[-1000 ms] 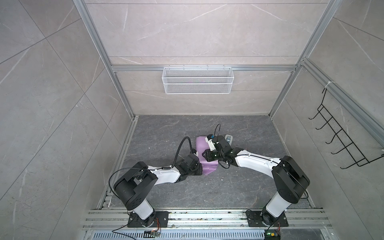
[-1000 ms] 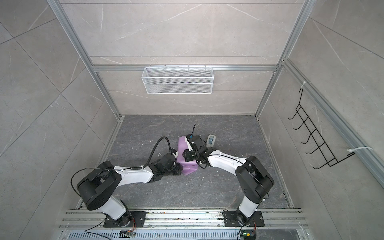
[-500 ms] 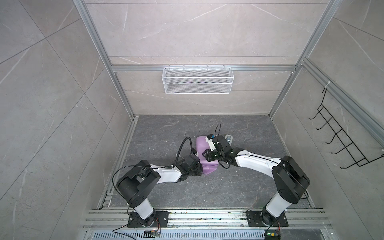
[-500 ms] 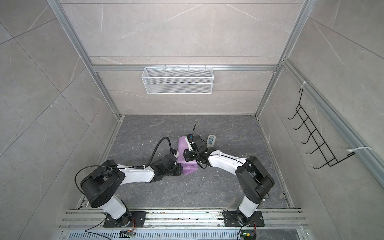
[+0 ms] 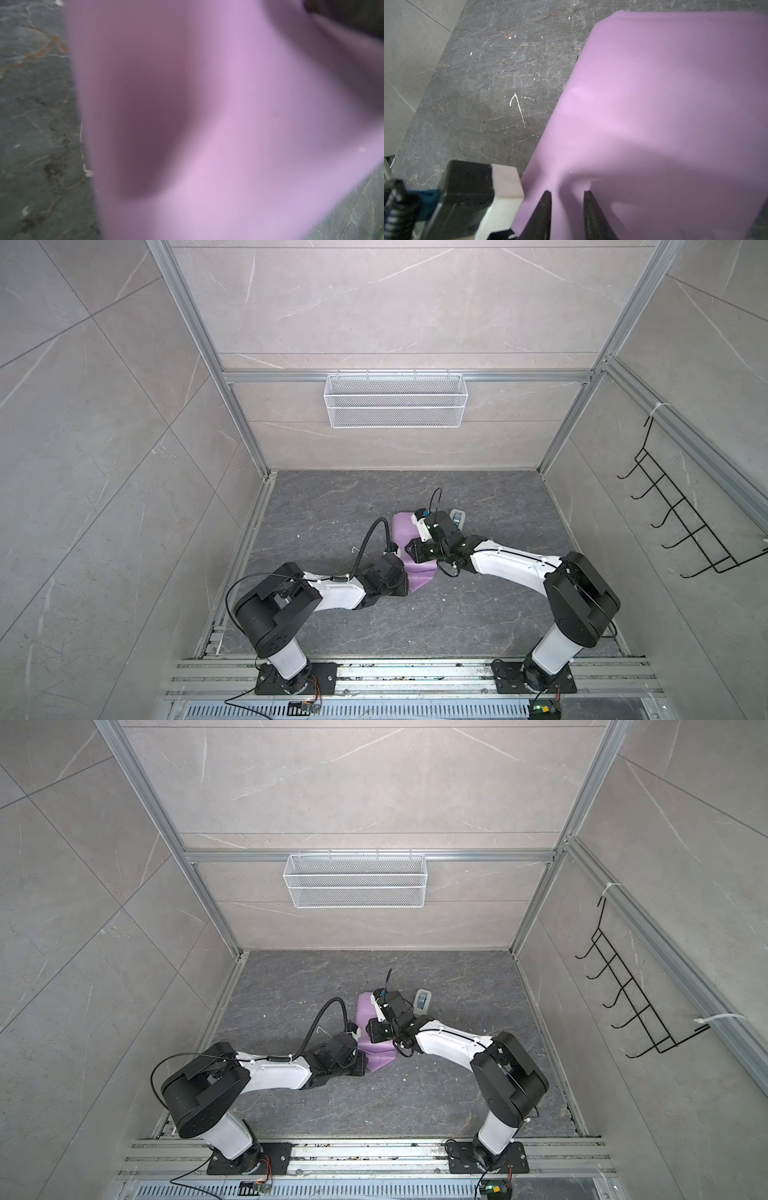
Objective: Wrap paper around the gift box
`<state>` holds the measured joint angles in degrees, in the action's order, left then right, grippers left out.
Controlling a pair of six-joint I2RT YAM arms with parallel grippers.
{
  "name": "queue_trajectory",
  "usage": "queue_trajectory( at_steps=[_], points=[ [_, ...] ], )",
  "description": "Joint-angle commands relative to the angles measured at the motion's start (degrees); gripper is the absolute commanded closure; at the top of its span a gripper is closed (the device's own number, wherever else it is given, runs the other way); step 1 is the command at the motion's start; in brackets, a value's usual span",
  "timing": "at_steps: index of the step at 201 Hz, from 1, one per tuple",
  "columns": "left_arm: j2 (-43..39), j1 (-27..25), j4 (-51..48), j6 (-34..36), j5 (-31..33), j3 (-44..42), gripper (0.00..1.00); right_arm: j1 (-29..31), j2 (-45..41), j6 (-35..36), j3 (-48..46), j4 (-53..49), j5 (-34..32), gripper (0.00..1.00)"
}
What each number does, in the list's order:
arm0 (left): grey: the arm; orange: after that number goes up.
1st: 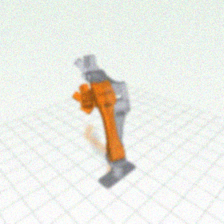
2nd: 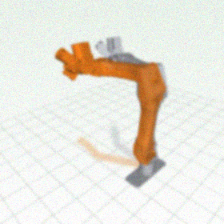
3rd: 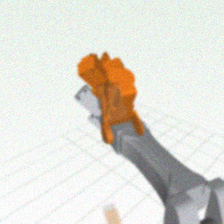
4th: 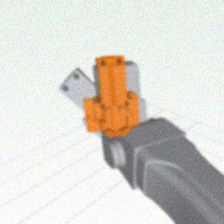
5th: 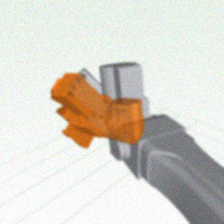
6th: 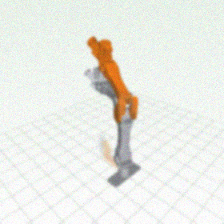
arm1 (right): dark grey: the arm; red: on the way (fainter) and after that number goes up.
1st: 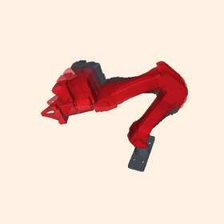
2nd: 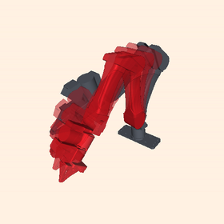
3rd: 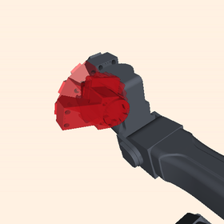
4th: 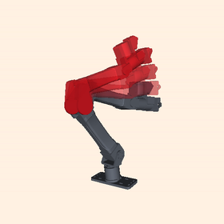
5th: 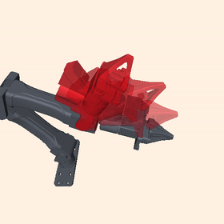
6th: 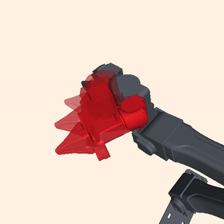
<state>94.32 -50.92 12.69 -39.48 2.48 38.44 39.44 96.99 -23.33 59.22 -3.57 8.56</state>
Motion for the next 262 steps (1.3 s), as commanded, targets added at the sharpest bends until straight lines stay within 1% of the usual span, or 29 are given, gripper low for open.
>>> queue_trajectory(
  at_steps=[1, 52, 109, 134, 165, 187, 212, 245, 262],
  points=[
    [-1.2, -1.2, 0.3, -1.0, 0.0, -0.6, 0.86, 0.3, 0.4, -0.7, -1.8, -5.4, 0.4, 0.70],
    [0.7, -3.0, 1.1, -1.8, -0.4, 0.9, 0.87, 0.3, 0.3, -0.9, -2.0, -5.3, 0.3, 0.70],
    [1.0, -4.3, 1.1, -2.0, -0.8, 1.7, 0.87, 0.3, 0.3, -1.0, -1.9, -5.2, 0.2, 0.70],
    [-0.1, -4.3, 0.7, -1.5, -0.4, 1.8, 0.84, 0.3, 0.2, -0.9, -1.5, -5.4, 0.1, 0.70],
    [-4.4, -3.9, -1.6, 0.8, 2.0, 1.7, 0.77, 0.3, -1.2, -0.9, 0.3, -6.0, 0.1, 0.69],
    [-8.4, -2.3, -3.1, 1.9, 2.8, 0.5, 0.75, 0.1, -2.9, -1.3, 2.3, -6.6, 1.2, 0.67],
    [-13.8, 0.9, -3.7, 2.6, 1.3, -1.7, 0.72, -0.3, -6.1, -2.3, 3.5, -6.7, 2.4, 0.64],
    [-21.9, 5.6, -6.8, 2.9, 0.1, -4.0, 0.60, -1.8, -12.1, -3.5, 1.2, -8.5, 2.7, 0.61],
    [-24.8, 9.4, -8.6, 2.0, -2.5, -4.1, 0.54, -3.3, -16.2, -4.4, -2.5, -10.8, 1.6, 0.57]
  ],
)
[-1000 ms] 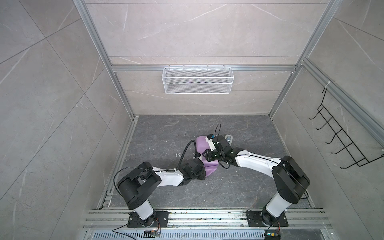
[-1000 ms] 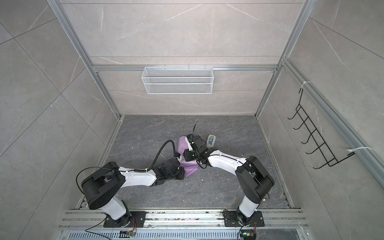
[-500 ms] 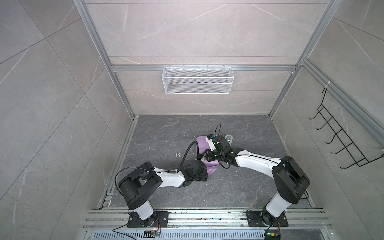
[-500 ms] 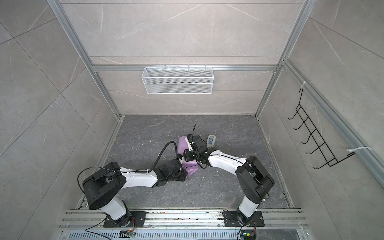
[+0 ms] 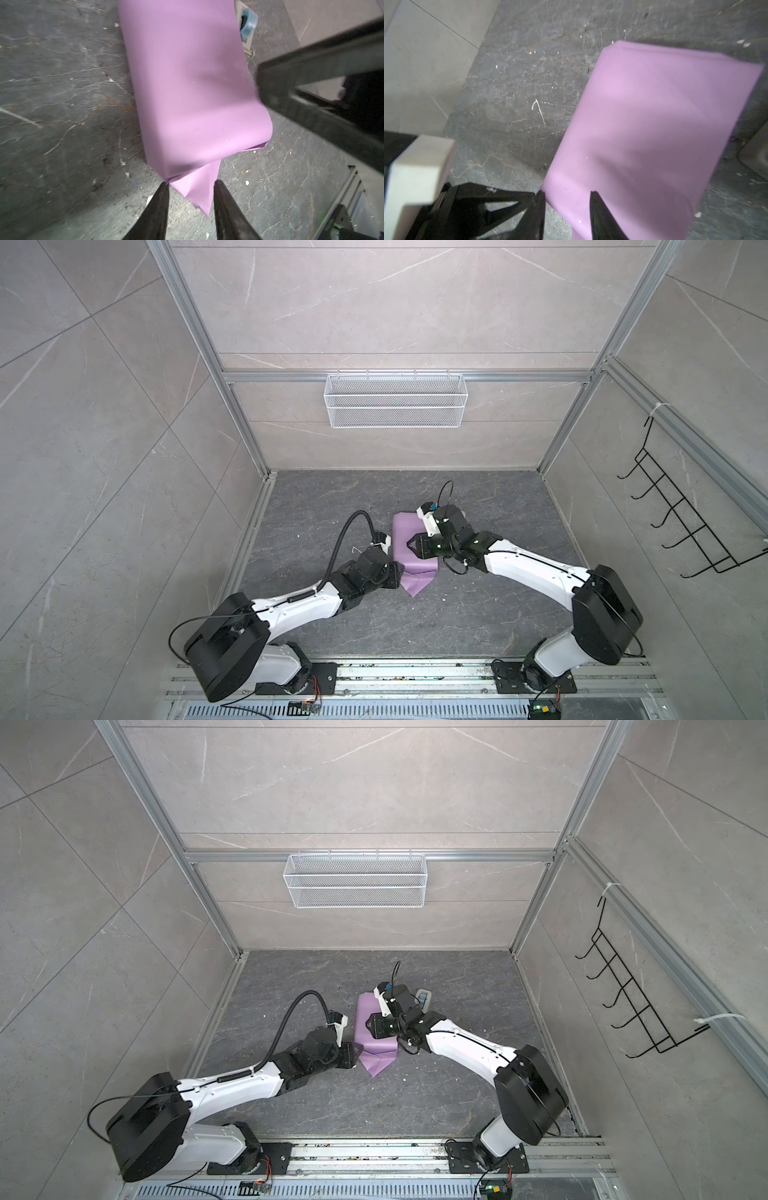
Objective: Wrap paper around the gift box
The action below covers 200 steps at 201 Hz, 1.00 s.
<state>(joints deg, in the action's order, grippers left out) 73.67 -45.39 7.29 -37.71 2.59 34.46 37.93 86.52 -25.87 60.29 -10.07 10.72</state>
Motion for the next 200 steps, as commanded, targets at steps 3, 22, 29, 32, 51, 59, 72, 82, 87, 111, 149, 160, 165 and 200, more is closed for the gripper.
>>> queue_trajectory(
  at_steps=[3, 22, 29, 32, 51, 59, 72, 82, 87, 111, 149, 160, 165, 200],
  points=[
    [-4.3, 4.7, -3.5, -0.1, -3.3, 0.1, 0.53, -2.1, -6.5, -2.1, -4.4, -4.7, -0.9, 0.56],
    [-3.2, 9.1, -3.9, -2.5, -9.8, 2.2, 0.46, -4.9, -10.0, -3.9, -8.8, -6.7, -1.7, 0.47],
    [-1.9, 10.1, -3.9, -3.5, -11.5, 3.3, 0.43, -5.7, -10.3, -4.7, -9.7, -6.8, -1.4, 0.44],
    [-1.3, 10.4, -3.8, -3.8, -12.2, 3.9, 0.41, -6.0, -10.3, -5.0, -10.0, -6.7, -1.4, 0.42],
    [3.7, 11.0, -3.8, -4.8, -14.6, 8.1, 0.35, -7.0, -8.1, -7.1, -10.5, -5.2, -0.5, 0.35],
    [6.1, 11.0, -4.3, -5.0, -15.0, 10.0, 0.33, -7.3, -6.5, -8.0, -10.0, -4.4, -0.2, 0.33],
    [10.0, 10.9, -4.9, -5.3, -16.1, 13.0, 0.33, -7.6, -3.6, -9.0, -9.0, -2.7, 0.7, 0.32],
    [13.0, 10.9, -5.4, -5.4, -17.0, 14.9, 0.32, -7.8, -1.2, -9.4, -8.1, -1.4, 1.9, 0.31],
    [14.4, 11.0, -5.5, -5.5, -17.5, 15.7, 0.32, -7.7, -0.1, -9.5, -7.7, -0.8, 2.6, 0.31],
    [18.4, 10.3, -5.0, -6.2, -19.8, 18.1, 0.35, -7.8, 3.8, -9.7, -6.2, 1.1, 5.6, 0.30],
    [16.9, 7.5, -4.0, -7.8, -19.5, 15.8, 0.38, -7.8, 5.1, -8.7, -5.4, 2.3, 9.5, 0.31],
    [16.0, 6.9, -3.5, -9.0, -19.0, 14.4, 0.38, -7.8, 5.3, -8.2, -5.1, 1.7, 10.0, 0.32],
    [15.5, 6.7, -3.2, -9.6, -18.7, 13.7, 0.38, -7.8, 5.3, -7.9, -4.9, 1.1, 9.9, 0.31],
    [12.3, 6.2, -4.0, -11.0, -15.3, 10.0, 0.36, -8.0, 3.2, -2.9, -2.7, -7.5, 4.3, 0.28]
  ],
)
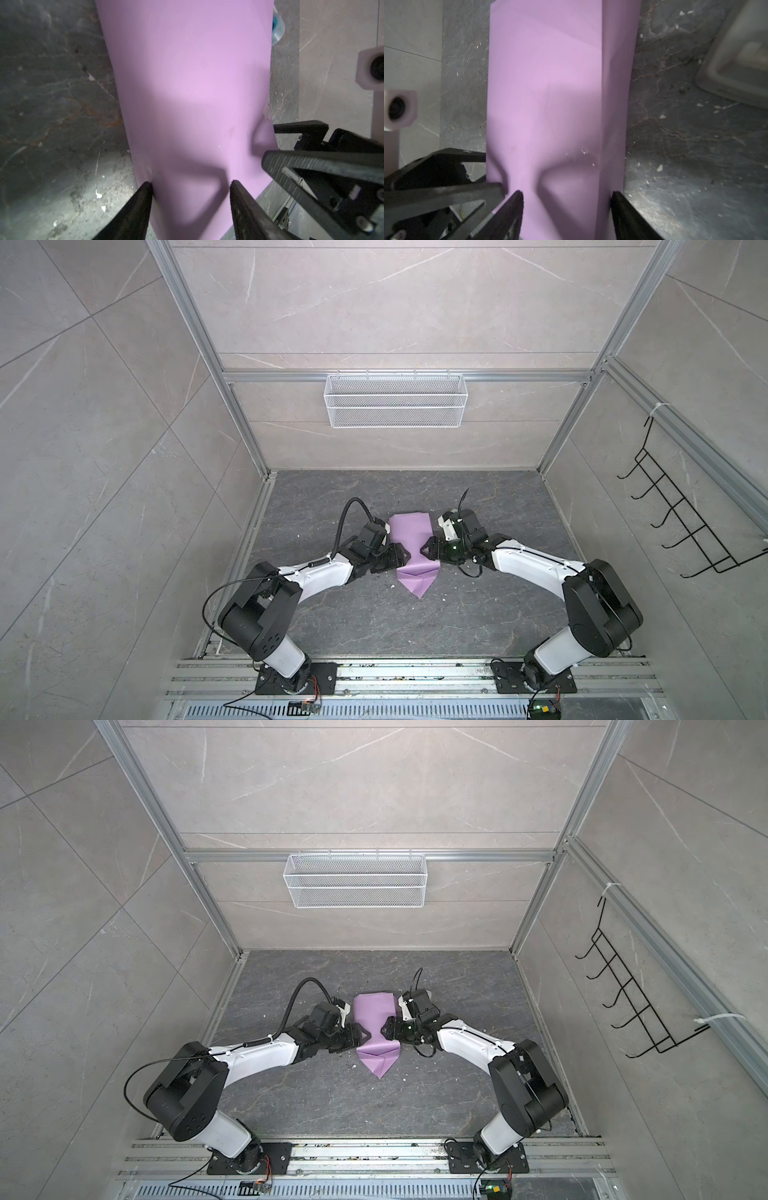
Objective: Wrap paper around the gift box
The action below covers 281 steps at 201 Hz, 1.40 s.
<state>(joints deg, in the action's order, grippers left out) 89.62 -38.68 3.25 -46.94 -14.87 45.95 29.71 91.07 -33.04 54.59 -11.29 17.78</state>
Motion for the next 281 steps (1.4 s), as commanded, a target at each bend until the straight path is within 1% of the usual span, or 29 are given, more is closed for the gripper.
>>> queue_trajectory(
  at_steps=[1, 23, 34, 40, 52, 59, 72, 85, 93, 108, 118, 140, 170, 203, 224, 256, 281],
  points=[
    [-3.8, -0.5, -0.2, -1.7, 2.5, -1.5, 0.36, 0.2, -1.3, 4.3, 3.0, -6.3, -2.8, 0.28],
    [-8.0, -0.5, -5.1, 2.1, 9.3, -2.3, 0.31, 0.2, -6.5, 6.9, 2.8, -14.7, -11.9, 0.25],
    [-11.1, -0.5, -7.0, 4.8, 12.1, -3.1, 0.29, 0.2, -10.0, 7.1, 1.5, -18.2, -13.9, 0.24],
    [-13.0, -0.5, -7.3, 6.9, 13.3, -4.0, 0.29, 0.2, -11.9, 6.5, 0.4, -19.3, -13.6, 0.25],
    [-16.8, -0.6, -7.2, 11.2, 15.2, -6.2, 0.28, 1.0, -15.8, 3.5, -3.1, -19.2, -10.6, 0.24],
    [-18.9, -0.7, -6.1, 14.9, 15.0, -7.6, 0.29, 2.1, -17.5, 1.5, -5.1, -18.6, -9.0, 0.24],
    [-21.7, -1.7, -3.6, 22.3, 13.2, -10.2, 0.32, 4.7, -19.4, -1.7, -7.7, -18.1, -8.1, 0.25],
    [-23.9, -4.8, -0.4, 30.4, 11.0, -12.6, 0.35, 6.0, -20.7, -4.1, -9.6, -17.3, -7.6, 0.25],
    [-24.8, -7.9, 1.1, 35.2, 12.0, -13.6, 0.37, 5.9, -21.6, -4.9, -10.7, -16.3, -7.1, 0.25],
    [-24.7, -14.0, 3.4, 43.9, 13.9, -14.9, 0.39, 5.6, -22.3, -4.8, -11.1, -16.6, -9.0, 0.25],
    [-23.2, -16.6, 4.1, 47.8, 14.0, -14.8, 0.41, 4.8, -22.0, -3.9, -10.6, -17.4, -9.6, 0.25],
    [-18.4, -19.8, 3.6, 54.9, 15.4, -13.0, 0.45, 2.6, -21.2, -1.9, -9.7, -18.6, -9.8, 0.25],
    [-10.9, -22.3, 4.7, 60.2, 17.5, -9.7, 0.46, -0.7, -22.5, 0.3, -9.9, -19.9, -10.7, 0.25],
    [-4.1, -24.4, 6.3, 64.4, 21.2, -7.0, 0.44, -4.1, -24.4, 1.7, -10.8, -20.9, -10.5, 0.24],
    [-1.1, -25.1, 7.3, 66.2, 24.0, -6.1, 0.39, -5.6, -25.1, 1.9, -11.8, -20.8, -9.5, 0.24],
    [2.5, -26.2, 8.3, 68.8, 29.0, -4.9, 0.39, -6.6, -24.6, 1.9, -12.2, -20.3, -8.1, 0.24],
    [4.4, -26.7, 9.1, 69.8, 30.2, -4.5, 0.39, -6.9, -24.5, 1.8, -12.2, -19.9, -7.7, 0.24]
  ],
)
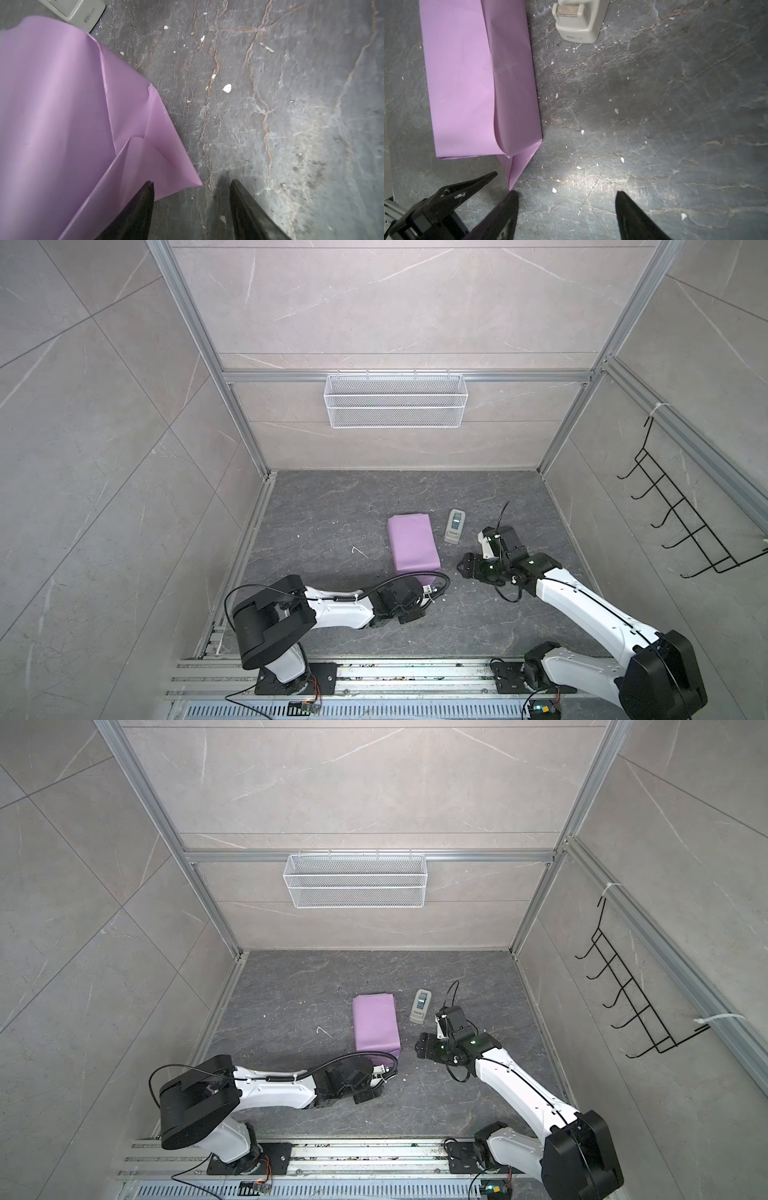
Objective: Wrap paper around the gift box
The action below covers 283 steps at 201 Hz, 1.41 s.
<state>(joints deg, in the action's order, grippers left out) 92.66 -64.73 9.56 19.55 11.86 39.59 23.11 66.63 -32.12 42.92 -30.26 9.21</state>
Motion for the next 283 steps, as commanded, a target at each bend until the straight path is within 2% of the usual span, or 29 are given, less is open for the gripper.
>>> queue_trajectory(
  at_steps=[1, 53, 140, 241, 283],
  points=[
    [1.5, -0.6, 2.8, 3.4, 3.5, 1.9, 0.39, -0.3, 0.0, 0.9, -0.6, -0.9, 0.9, 0.24],
    [5.1, -1.9, 5.0, 5.3, 10.5, 2.9, 0.43, -0.6, -0.2, 1.0, -0.3, -1.3, 1.2, 0.24],
    [4.3, -2.1, 5.8, 6.4, 11.8, 1.3, 0.51, -0.8, 0.5, 1.0, -0.1, -0.8, 1.8, 0.24],
    [2.3, -2.1, 7.9, 5.7, 9.7, 0.3, 0.84, -1.0, 1.0, 1.1, -0.1, -0.4, 1.6, 0.24],
    [1.7, -2.1, 7.9, 6.6, 8.9, 0.3, 0.97, -0.9, 1.9, 2.6, 1.3, 0.6, 4.5, 0.24]
  ],
)
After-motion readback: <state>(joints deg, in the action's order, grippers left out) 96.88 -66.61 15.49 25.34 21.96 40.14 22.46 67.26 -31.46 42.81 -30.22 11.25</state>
